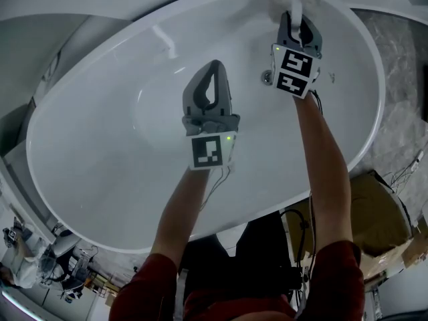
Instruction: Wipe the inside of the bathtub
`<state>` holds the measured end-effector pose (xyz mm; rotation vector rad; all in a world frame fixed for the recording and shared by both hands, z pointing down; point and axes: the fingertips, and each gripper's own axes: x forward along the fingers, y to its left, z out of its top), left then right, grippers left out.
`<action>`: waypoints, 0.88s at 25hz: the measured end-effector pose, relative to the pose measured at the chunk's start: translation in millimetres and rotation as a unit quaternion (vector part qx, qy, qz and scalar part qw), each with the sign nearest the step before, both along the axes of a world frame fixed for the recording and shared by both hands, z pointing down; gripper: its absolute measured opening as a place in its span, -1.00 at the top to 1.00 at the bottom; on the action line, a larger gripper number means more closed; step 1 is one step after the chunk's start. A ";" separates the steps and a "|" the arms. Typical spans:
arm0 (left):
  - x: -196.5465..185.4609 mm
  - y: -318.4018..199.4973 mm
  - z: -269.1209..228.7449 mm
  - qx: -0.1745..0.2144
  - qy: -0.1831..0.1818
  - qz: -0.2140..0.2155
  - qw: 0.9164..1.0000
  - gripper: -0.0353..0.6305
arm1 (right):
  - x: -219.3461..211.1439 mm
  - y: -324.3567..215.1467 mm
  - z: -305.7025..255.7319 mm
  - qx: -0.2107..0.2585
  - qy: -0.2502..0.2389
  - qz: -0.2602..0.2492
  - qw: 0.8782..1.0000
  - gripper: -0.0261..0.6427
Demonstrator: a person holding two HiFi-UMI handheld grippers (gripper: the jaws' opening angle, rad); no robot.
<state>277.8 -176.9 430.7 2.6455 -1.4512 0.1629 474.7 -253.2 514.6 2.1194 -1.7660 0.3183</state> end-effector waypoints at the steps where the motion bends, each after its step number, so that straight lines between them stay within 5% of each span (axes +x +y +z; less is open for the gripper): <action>1: -2.5 -1.1 1.0 0.000 0.000 -0.003 1.000 0.85 | 0.6 0.1 0.6 0.003 0.001 0.004 1.000 0.65; 11: -87.4 -4.7 0.8 -0.002 0.009 -0.048 0.999 0.85 | -70.8 -10.9 -6.3 0.013 -0.013 0.003 1.000 0.65; 22: -264.6 8.7 -12.4 0.004 0.003 -0.146 0.989 0.84 | -239.1 -14.8 -15.8 0.019 -0.025 -0.040 0.999 0.65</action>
